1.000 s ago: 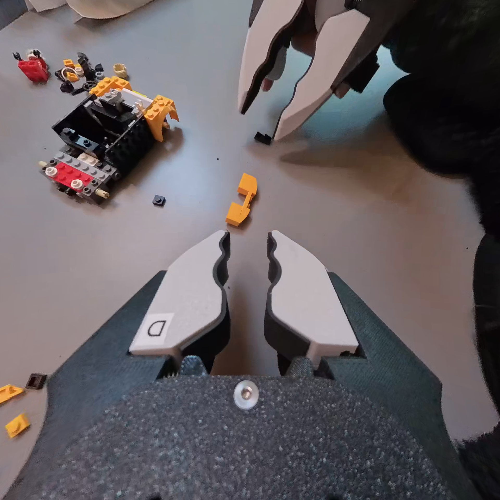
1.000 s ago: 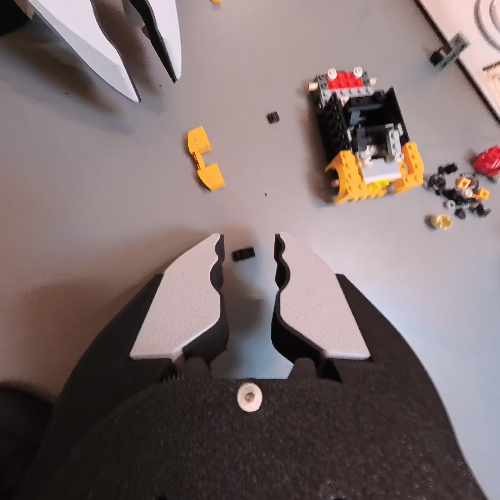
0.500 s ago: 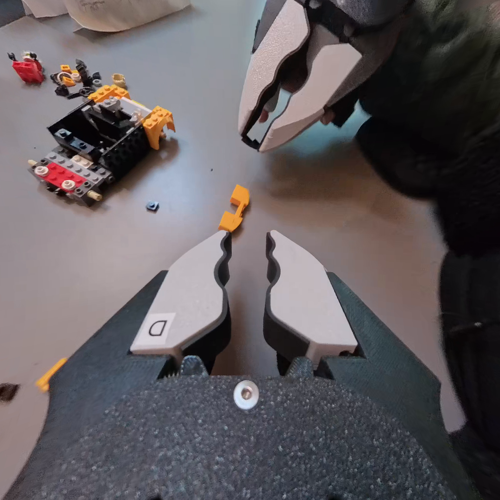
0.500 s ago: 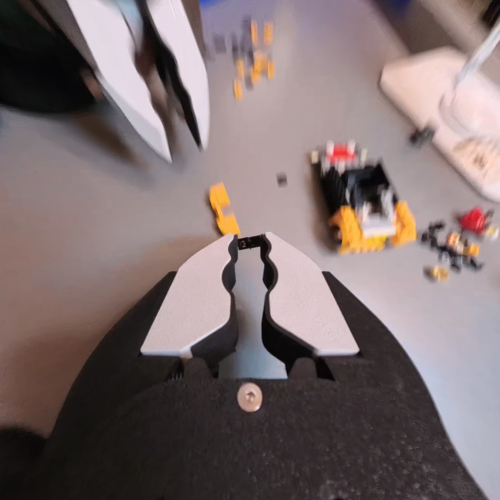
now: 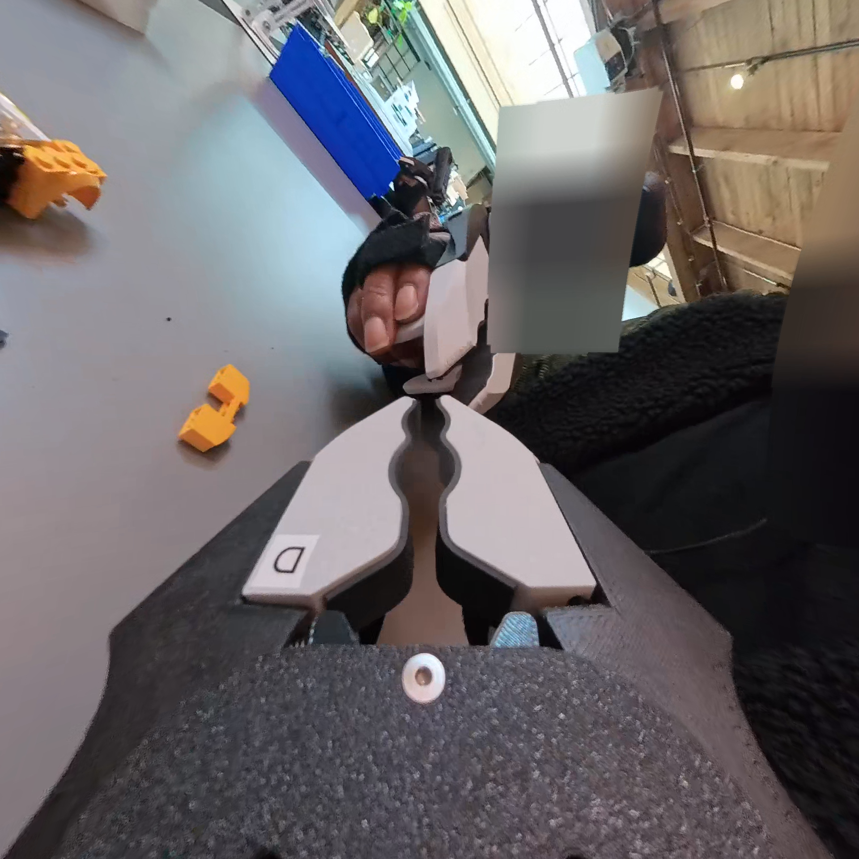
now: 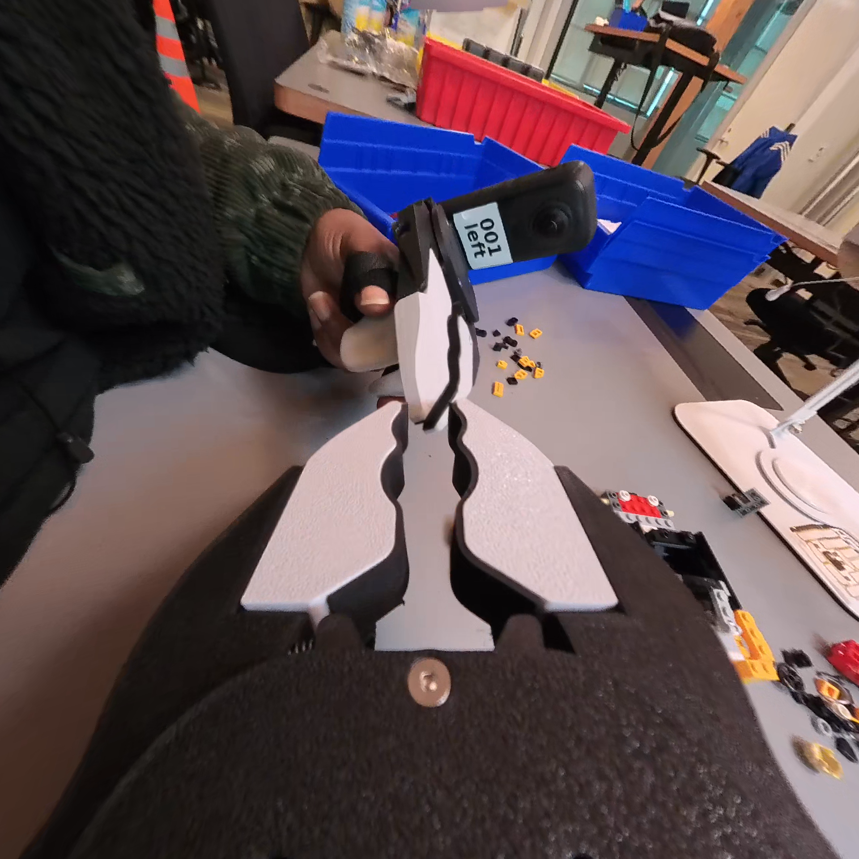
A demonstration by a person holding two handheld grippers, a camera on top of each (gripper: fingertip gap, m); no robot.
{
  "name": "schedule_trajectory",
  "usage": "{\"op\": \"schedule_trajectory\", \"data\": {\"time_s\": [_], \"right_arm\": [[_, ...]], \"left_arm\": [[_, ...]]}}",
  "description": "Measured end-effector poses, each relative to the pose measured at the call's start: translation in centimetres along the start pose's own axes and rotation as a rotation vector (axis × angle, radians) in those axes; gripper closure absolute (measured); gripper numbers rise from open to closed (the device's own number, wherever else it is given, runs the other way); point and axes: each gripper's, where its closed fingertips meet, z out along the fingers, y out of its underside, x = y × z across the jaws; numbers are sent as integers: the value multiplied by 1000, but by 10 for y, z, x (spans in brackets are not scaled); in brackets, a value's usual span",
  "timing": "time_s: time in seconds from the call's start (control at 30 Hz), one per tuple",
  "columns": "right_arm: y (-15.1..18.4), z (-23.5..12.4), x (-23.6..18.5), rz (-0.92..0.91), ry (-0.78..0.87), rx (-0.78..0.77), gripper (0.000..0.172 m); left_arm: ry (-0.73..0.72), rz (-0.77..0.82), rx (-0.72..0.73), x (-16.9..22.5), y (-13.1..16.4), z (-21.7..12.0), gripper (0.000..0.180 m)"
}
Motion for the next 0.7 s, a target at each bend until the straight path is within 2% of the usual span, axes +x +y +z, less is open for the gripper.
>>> {"op": "schedule_trajectory", "data": {"time_s": [0.17, 0.27, 0.33, 0.5, 0.7], "right_arm": [[-1, 0, -1, -15, 3, 6, 158], [4, -5, 8, -6, 29, -15, 157], [9, -10, 15, 32, 35, -36, 153], [26, -16, 42, 124, 157, -72, 152], [54, -19, 63, 184, 271, -192, 150]], "left_arm": [[-10, 6, -6, -1, 0, -1, 180], [-163, 95, -18, -19, -3, -10, 180], [-279, 211, -103, -29, 4, -16, 177], [-545, 507, -424, -61, 39, -20, 163], [-680, 570, -493, -81, 44, -17, 157]]}}
